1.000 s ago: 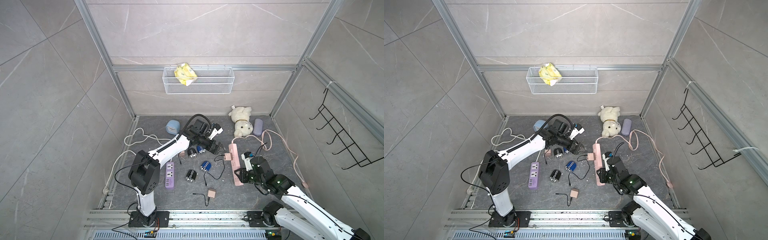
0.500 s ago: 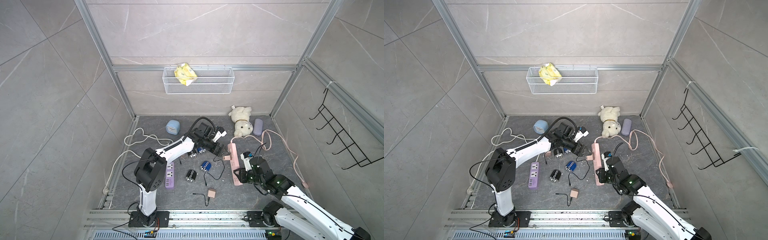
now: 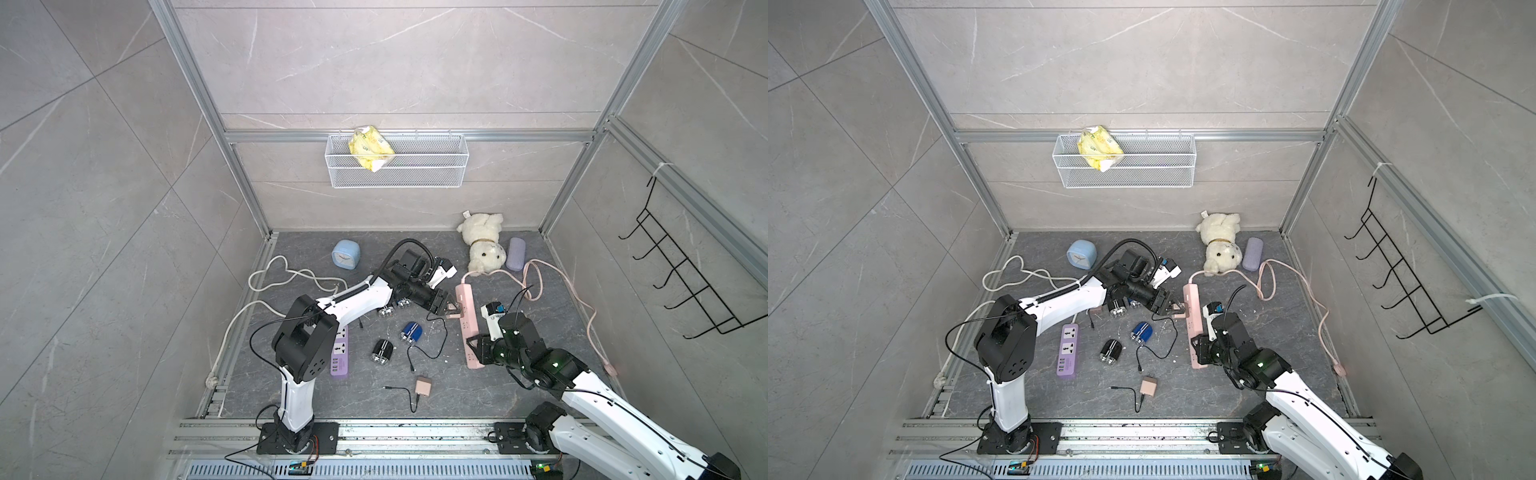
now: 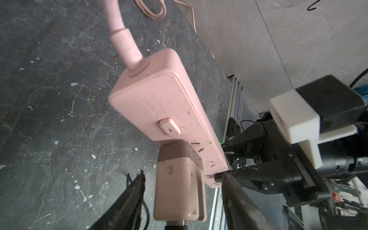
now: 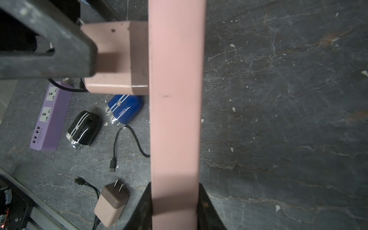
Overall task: Unplug the electric shaver
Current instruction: Remove the plug from the socket.
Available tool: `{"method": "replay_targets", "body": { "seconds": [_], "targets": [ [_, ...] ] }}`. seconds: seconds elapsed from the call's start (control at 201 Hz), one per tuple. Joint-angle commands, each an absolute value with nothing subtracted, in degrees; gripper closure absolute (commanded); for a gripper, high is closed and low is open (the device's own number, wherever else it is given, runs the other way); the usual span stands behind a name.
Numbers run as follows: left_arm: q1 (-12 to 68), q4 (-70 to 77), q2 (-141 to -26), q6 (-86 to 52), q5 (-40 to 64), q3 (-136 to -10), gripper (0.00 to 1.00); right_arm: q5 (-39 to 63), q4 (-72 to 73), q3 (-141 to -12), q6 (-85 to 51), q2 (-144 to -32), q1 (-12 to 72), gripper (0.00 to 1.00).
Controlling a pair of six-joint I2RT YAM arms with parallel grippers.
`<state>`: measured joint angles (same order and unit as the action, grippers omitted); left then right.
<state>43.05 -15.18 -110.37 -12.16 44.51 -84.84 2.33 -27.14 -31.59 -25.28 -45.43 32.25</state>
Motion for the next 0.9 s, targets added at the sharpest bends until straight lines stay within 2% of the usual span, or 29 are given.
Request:
{"method": "replay_targets", "body": {
  "seconds": [0.0,0.333,0.488,0.602,0.692,0.891],
  "targets": [
    [43.3,-13.3,-111.6,-13.6,47.8,-85.2,0.41,1.3,-23.4,-32.2,-25.2,-45.5,32.7,1.00],
    [43.4,-13.3,-110.3,-14.0,51.1,-83.6,0.56,-3.8,-22.0,-30.7,-26.8,-43.6,32.7,1.00],
    [43.4,-12.3,-109.7,-14.9,52.7,-82.7,0.60,-6.6,-20.9,-30.0,-27.2,-40.9,32.7,1.00],
    [43.4,-10.4,-109.6,-16.4,53.3,-82.1,0.61,-5.0,-20.5,-30.6,-25.8,-41.4,32.7,1.00],
    [43.4,-9.3,-109.4,-17.0,53.2,-82.2,0.56,-4.3,-20.3,-30.8,-25.7,-41.7,32.8,1.00],
    [43.5,-8.4,-108.7,-17.3,51.3,-82.7,0.27,-3.4,-20.5,-30.8,-25.4,-41.3,32.8,1.00]
  ]
}}
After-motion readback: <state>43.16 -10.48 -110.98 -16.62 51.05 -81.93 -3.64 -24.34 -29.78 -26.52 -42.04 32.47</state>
